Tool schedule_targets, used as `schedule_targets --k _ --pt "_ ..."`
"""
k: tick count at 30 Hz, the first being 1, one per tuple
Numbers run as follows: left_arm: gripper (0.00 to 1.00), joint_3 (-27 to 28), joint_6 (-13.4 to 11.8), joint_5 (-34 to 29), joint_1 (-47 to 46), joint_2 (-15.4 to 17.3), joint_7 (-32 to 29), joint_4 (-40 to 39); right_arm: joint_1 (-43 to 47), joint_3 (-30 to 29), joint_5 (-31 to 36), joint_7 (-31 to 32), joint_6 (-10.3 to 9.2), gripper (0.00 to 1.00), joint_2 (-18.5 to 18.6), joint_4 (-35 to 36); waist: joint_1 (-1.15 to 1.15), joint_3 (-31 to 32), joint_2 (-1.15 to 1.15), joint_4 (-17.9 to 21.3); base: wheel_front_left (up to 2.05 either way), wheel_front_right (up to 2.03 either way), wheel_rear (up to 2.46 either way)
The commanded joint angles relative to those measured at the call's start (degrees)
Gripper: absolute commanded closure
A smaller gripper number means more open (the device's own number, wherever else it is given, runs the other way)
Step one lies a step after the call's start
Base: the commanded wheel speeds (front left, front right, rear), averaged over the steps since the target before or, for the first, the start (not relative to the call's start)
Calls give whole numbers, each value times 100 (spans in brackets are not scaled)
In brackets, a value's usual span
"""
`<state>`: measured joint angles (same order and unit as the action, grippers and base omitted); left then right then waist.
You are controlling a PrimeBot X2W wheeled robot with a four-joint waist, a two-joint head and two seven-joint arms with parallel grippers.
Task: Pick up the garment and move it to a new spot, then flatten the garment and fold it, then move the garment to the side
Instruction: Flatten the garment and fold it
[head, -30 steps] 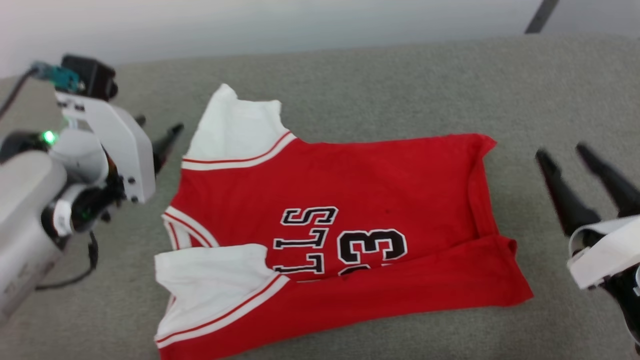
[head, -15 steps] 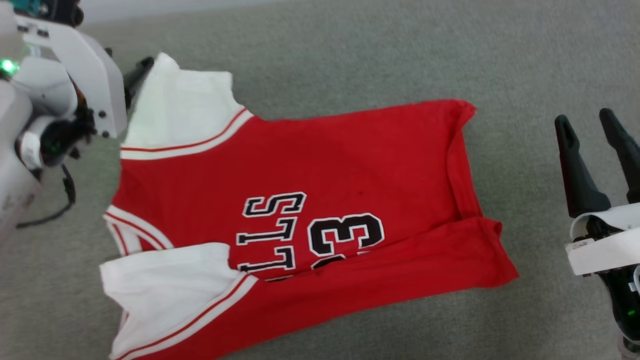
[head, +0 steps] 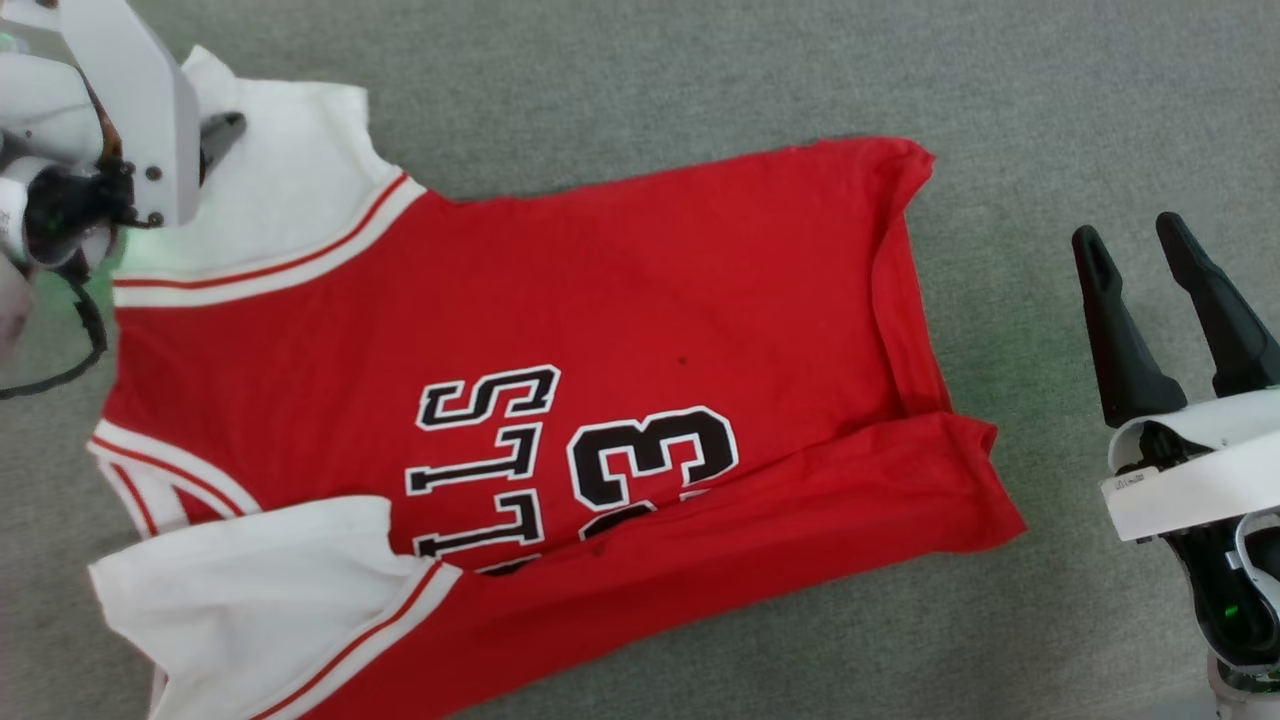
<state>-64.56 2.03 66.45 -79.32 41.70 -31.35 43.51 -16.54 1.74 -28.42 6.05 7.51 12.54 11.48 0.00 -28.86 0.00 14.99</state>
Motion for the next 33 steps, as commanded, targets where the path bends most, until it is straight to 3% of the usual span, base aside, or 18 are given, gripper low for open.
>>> schedule_targets --k 1,3,4,11,20,26,33 --pt "0 -42 6 6 -48 -41 -107 107 -57 19 -73 20 -4 0 26 -29 0 -110 0 80 0 0 0" --pt "62 -64 15 78 0 -118 -291 265 -78 46 -108 106 -4 0 19 -53 0 -137 0 86 0 0 0" --pt "100 -50 17 122 5 -152 -340 330 -90 73 -128 183 -4 0 27 -66 0 -145 0 87 0 0 0" --pt "100 -35 -19 228 -15 -298 -513 640 -202 125 -369 1181 -4 0 -75 -40 0 -172 0 55 0 0 0" --pt "100 -73 61 223 -168 -506 -671 790 -1134 -71 -215 3598 -4 0 -214 90 0 -226 0 -85 0 0 0" --pt "100 -95 60 203 -332 -649 -770 857 -2027 -155 169 5052 -4 0 -407 -347 0 -296 0 -214 0 0 0" --pt "100 -96 95 170 -487 -819 -726 916 -2880 -130 584 5764 -4 0 -480 -1080 0 -416 0 -369 0 0 0"
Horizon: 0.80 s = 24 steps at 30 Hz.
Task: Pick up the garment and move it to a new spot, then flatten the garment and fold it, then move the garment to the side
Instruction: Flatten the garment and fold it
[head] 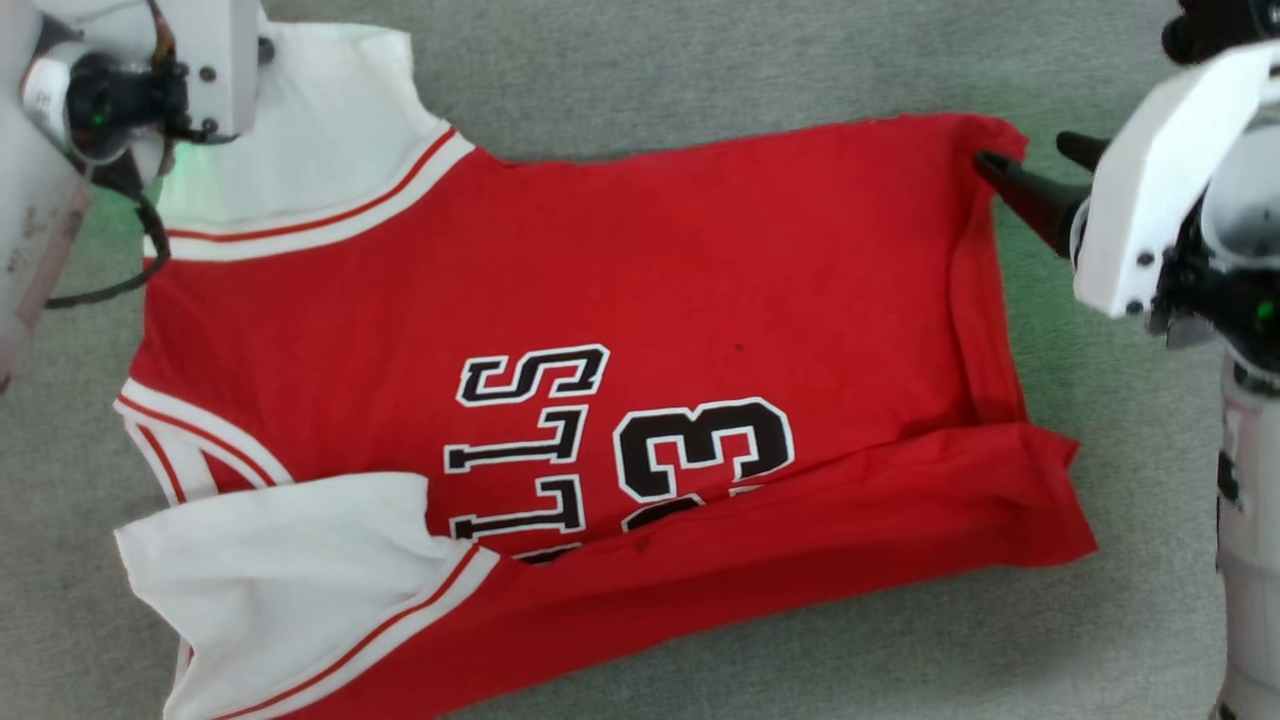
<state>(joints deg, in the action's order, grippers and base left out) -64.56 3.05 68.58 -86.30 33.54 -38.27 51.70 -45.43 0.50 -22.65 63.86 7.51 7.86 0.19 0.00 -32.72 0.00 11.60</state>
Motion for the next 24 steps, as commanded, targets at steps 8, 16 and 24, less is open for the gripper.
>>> schedule_targets --k 8,16,24 --pt "100 -88 31 -24 157 -117 31 207 -544 60 208 360 -4 0 -99 -1000 0 -139 0 -157 0 0 0" --pt "100 -36 72 12 125 -232 159 328 -843 350 162 366 -4 100 16 -1805 0 -162 0 -270 0 0 0" --pt "100 249 186 280 52 -316 376 324 -838 479 -13 -130 -4 100 371 -1823 0 167 0 -486 0 0 0"
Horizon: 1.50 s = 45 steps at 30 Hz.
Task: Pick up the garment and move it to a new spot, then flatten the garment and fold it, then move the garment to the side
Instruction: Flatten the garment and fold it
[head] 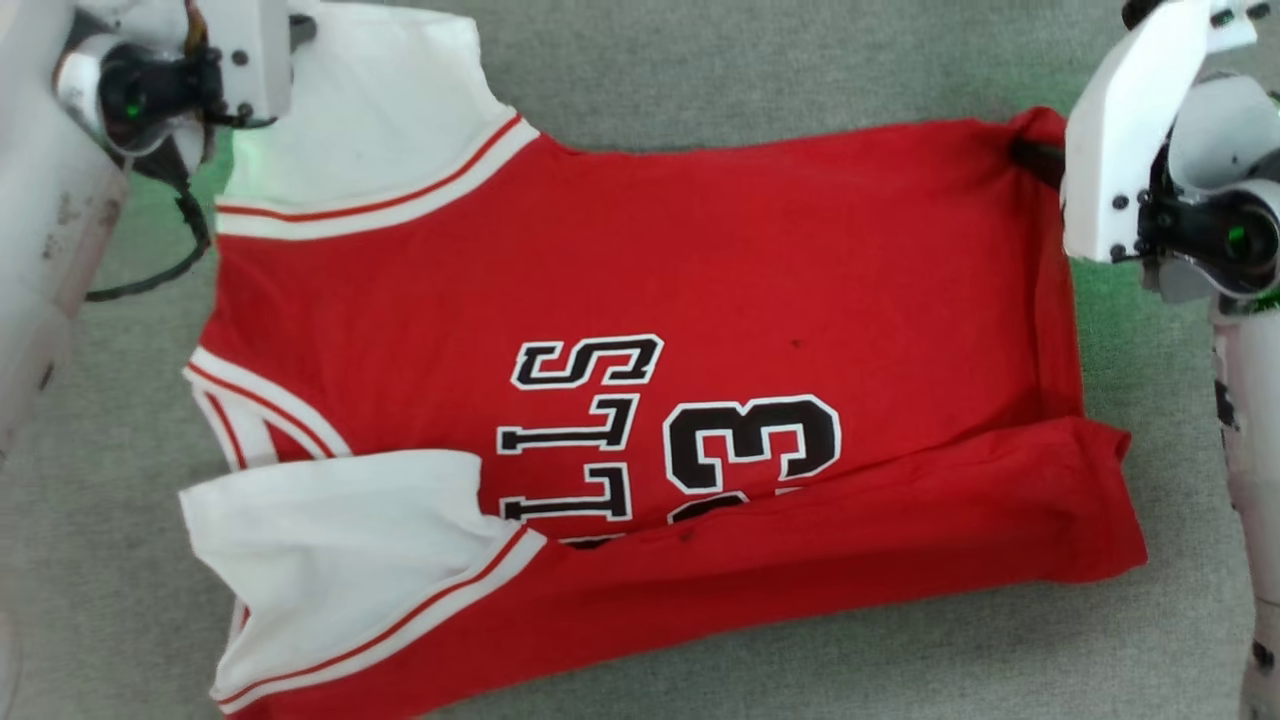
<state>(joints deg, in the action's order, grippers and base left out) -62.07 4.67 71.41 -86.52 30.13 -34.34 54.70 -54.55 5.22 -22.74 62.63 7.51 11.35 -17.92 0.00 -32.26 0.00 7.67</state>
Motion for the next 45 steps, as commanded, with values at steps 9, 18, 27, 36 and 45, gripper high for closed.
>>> schedule_targets --k 9,18,27,36,45 --pt "100 243 94 398 239 138 -172 -320 626 120 -346 -414 -4 100 465 299 0 739 0 -368 0 0 0" --pt "100 162 -363 565 1034 679 -419 -1760 1581 183 -747 -344 -4 100 854 822 0 1395 0 -575 0 0 0" --pt "100 66 -1660 822 2385 1910 -450 -4565 2693 -141 -994 -107 -4 100 1066 1446 0 1806 0 -722 0 0 0" --pt "100 -64 -2380 1140 3482 2441 -123 -6020 3403 -393 -958 71 -4 100 911 1688 0 1901 0 -782 0 0 0" --pt "81 -228 -2258 1208 3984 2215 166 -5746 3551 -319 -945 114 -4 89 720 1606 0 2090 0 -773 0 0 0"
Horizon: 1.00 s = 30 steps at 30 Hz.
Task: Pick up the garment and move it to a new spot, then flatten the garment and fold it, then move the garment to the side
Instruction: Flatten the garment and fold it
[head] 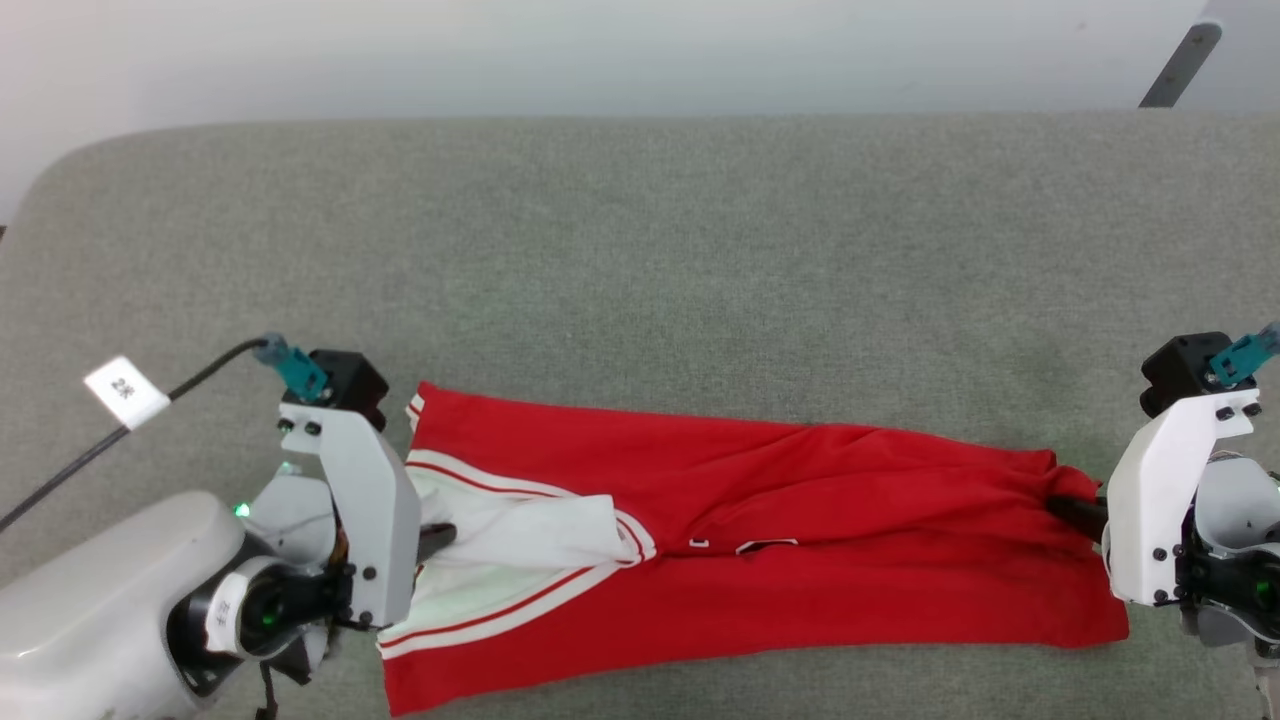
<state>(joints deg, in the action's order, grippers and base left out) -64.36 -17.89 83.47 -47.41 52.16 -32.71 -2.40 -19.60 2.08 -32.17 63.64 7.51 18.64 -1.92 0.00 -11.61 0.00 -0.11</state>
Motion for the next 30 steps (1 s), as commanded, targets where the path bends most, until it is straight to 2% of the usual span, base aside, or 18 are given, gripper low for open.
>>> schedule_targets --k 1,3,4,5,8,13,17,23,30 --pt "59 0 26 15 100 -13 21 29 59 5 -3 19 -4 69 -16 4 0 58 0 12 0 0 0" --pt "38 -9 78 26 103 -44 32 113 74 7 -30 26 -4 56 -34 4 0 135 0 15 0 0 0" --pt "15 -18 93 -3 105 -44 43 137 84 3 -41 1 -4 25 -37 30 0 184 0 14 0 0 0" --pt "0 -20 122 -9 118 -42 57 167 92 7 -50 -1 -4 13 -40 38 0 232 0 16 0 0 0" --pt "0 -61 151 -69 175 -9 94 232 151 -5 -83 8 -4 0 -74 37 0 385 0 27 0 0 0" --pt "0 -4 224 61 393 -21 310 210 286 -78 -88 43 -4 0 -130 98 0 686 0 32 0 0 0" --pt "0 72 274 -17 630 -10 784 198 475 -203 -159 32 -4 0 -232 145 0 917 0 24 0 0 0" --pt "0 222 370 -401 1052 84 1976 162 832 -469 -119 -67 -4 0 -318 386 0 1196 0 -19 0 0 0" --pt "0 498 307 -682 1635 173 3452 178 1120 -828 37 -238 -4 0 -539 489 0 1340 0 -109 0 0 0"
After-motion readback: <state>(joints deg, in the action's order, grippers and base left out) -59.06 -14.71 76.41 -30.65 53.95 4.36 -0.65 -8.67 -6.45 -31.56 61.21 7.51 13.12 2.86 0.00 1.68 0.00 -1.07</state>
